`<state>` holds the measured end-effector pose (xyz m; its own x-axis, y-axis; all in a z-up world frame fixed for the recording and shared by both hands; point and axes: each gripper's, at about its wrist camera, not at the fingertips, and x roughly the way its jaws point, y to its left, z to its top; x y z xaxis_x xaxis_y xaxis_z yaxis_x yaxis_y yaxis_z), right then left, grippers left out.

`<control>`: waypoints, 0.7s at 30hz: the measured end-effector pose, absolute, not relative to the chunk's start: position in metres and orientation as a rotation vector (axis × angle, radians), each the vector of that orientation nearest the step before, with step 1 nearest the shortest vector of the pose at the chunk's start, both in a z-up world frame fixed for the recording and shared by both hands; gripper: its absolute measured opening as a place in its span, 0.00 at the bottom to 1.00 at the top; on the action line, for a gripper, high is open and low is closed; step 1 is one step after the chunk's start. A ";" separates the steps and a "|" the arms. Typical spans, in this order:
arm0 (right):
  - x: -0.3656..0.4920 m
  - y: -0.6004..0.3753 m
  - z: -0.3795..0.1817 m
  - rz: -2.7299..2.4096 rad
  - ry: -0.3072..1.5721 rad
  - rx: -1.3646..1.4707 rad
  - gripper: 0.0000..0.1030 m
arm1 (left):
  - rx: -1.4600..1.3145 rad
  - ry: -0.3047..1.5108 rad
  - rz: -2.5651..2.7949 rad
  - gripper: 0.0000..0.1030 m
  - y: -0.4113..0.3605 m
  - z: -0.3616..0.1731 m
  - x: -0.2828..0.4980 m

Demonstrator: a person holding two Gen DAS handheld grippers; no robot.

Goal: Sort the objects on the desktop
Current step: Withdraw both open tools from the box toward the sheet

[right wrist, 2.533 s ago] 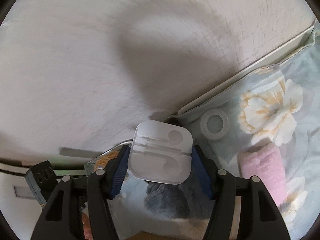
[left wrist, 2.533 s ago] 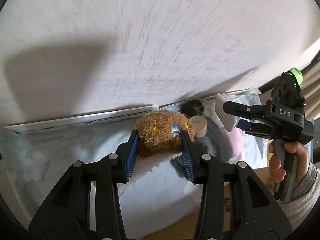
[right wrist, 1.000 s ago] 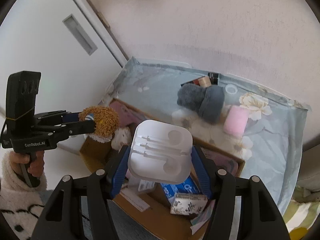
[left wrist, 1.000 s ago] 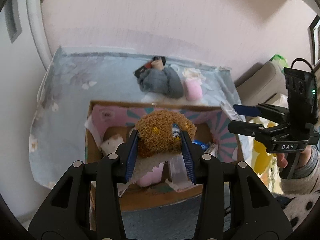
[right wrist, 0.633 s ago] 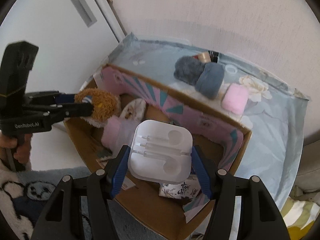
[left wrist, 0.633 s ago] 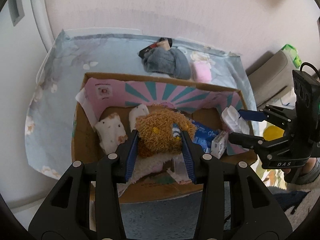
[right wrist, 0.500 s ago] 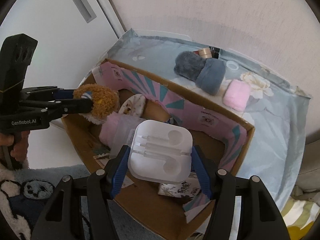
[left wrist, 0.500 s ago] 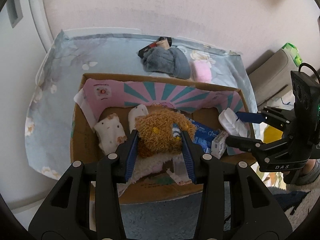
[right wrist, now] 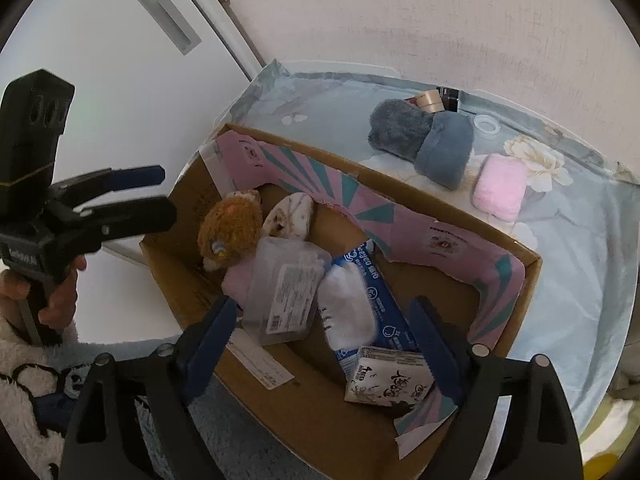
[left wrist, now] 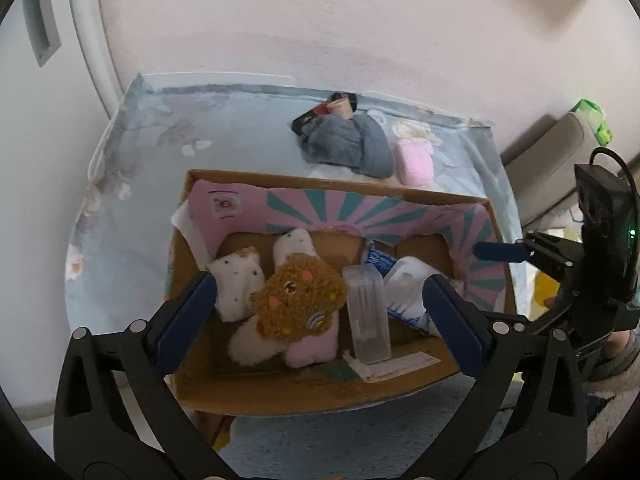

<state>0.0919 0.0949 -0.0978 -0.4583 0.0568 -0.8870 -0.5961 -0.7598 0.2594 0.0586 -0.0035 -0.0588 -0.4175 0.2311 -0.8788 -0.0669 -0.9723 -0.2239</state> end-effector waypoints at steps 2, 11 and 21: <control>0.091 0.096 -0.098 2.234 0.777 -1.323 0.90 | -1.580 -0.227 2.493 0.99 -0.005 -0.059 0.058; 0.087 0.099 -0.091 2.201 0.772 -1.282 0.90 | -1.538 -0.218 2.476 0.99 -0.011 -0.053 0.052; 0.085 0.107 -0.064 2.161 0.717 -1.158 0.90 | -1.451 -0.193 2.482 0.99 -0.022 -0.034 0.035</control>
<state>0.0847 0.1070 -0.0640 -0.4559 0.2358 -0.8582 -0.7022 -0.6878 0.1840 0.0348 -0.0222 -0.0342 -0.4680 0.2875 -0.8356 -0.1553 -0.9576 -0.2425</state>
